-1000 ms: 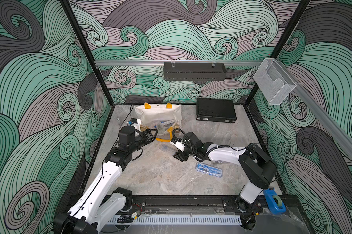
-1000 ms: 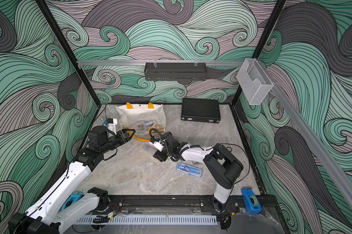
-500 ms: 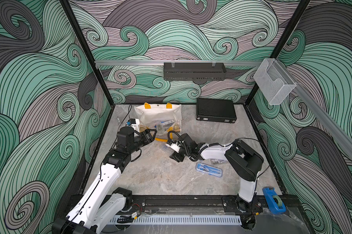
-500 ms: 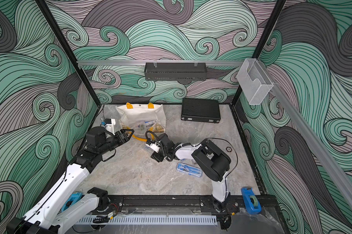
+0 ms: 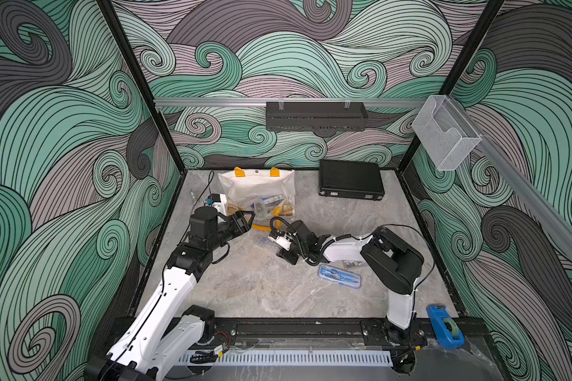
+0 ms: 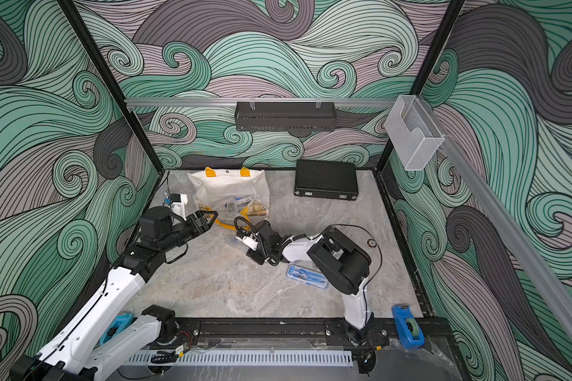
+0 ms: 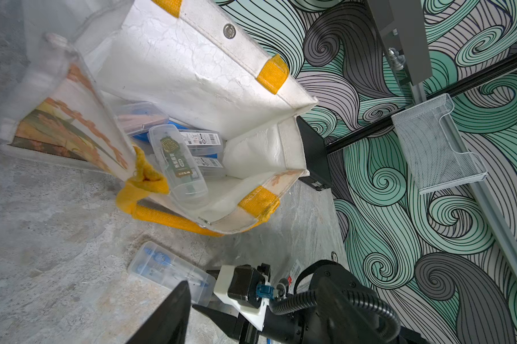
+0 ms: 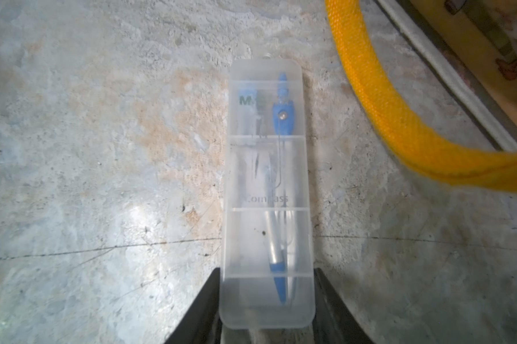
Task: Put the compass set into the canvas bag
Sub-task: Pick up the compass set at the center of the board, then place the compass set in the canvas bag.
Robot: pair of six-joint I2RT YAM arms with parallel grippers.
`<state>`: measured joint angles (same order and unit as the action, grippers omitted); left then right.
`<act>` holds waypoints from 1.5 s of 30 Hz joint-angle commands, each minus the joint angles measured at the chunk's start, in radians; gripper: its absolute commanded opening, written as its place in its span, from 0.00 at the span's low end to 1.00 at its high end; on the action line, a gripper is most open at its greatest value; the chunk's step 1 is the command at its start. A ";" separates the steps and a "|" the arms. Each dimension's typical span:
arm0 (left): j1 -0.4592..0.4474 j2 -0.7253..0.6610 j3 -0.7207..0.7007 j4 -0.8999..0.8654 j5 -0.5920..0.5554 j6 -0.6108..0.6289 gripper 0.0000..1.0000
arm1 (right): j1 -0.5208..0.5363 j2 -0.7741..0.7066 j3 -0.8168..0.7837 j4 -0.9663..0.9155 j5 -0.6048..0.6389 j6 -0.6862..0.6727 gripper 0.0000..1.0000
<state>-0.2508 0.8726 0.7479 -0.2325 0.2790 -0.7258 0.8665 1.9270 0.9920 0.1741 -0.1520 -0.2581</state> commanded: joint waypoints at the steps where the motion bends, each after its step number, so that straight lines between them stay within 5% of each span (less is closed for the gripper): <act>1: 0.005 -0.012 0.028 -0.018 -0.008 0.019 0.69 | 0.001 -0.040 -0.032 0.018 0.002 -0.017 0.40; 22: 0.005 -0.033 0.004 -0.016 0.000 -0.004 0.76 | -0.004 -0.285 -0.151 0.128 -0.082 0.035 0.34; 31: 0.005 -0.023 -0.008 0.072 0.108 -0.047 0.84 | -0.014 -0.459 -0.124 0.057 -0.091 0.072 0.33; 39: 0.006 0.025 -0.029 0.191 0.217 -0.106 0.83 | -0.014 -0.516 -0.078 0.059 -0.097 0.099 0.33; 45: 0.006 0.067 -0.018 0.222 0.271 -0.135 0.73 | -0.014 -0.519 -0.047 0.074 -0.128 0.115 0.33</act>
<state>-0.2508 0.9287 0.7227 -0.0601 0.4942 -0.8429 0.8562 1.4334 0.9096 0.2214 -0.2462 -0.1524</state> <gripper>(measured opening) 0.742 0.426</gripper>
